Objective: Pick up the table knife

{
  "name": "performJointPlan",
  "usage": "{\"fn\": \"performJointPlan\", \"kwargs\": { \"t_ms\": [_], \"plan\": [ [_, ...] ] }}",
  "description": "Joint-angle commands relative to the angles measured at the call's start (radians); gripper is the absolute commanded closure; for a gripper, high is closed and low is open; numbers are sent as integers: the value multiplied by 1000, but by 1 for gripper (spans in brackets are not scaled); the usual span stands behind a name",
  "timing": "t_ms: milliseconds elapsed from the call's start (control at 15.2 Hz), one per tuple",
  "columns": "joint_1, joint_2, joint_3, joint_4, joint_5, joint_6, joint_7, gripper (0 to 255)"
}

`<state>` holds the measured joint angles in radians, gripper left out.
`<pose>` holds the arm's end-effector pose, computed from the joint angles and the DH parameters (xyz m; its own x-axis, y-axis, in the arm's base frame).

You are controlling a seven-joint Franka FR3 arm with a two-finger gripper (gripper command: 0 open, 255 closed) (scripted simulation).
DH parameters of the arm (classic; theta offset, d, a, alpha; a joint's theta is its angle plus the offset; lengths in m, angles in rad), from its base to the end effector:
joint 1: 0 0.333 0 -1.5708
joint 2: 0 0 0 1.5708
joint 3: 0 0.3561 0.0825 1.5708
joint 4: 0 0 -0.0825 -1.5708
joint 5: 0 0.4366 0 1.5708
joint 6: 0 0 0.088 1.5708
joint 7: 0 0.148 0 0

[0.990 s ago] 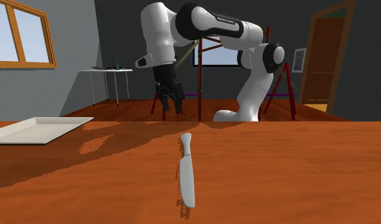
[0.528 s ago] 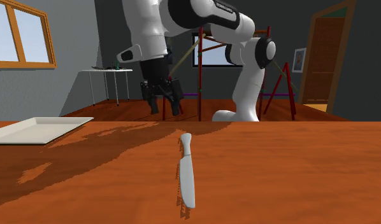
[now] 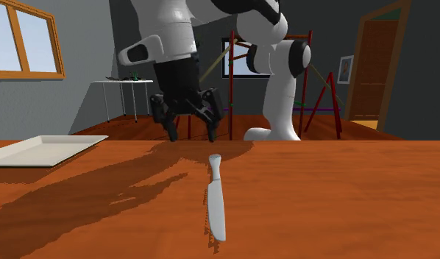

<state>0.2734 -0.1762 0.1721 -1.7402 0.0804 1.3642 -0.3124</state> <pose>0.4537 0.2392 0.6197 0.7063 0.6858 -0.1755 0.6782 -0.7266 -0.1096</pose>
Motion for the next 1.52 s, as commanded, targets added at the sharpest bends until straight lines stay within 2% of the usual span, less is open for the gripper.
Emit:
{"fn": "performJointPlan", "kwargs": {
  "t_ms": [0,462,924,1056,1122,1452],
  "plan": [
    [25,64,29,77,-12,-22,-21,0],
    [124,261,131,330,-70,-112,-68,0],
    [119,228,127,193,-62,-7,-78,0],
    [119,225,127,183,-62,1,-79,0],
    [119,225,126,181,-62,3,-80,255],
    [119,218,127,177,-60,0,-78,255]
  ]
}}
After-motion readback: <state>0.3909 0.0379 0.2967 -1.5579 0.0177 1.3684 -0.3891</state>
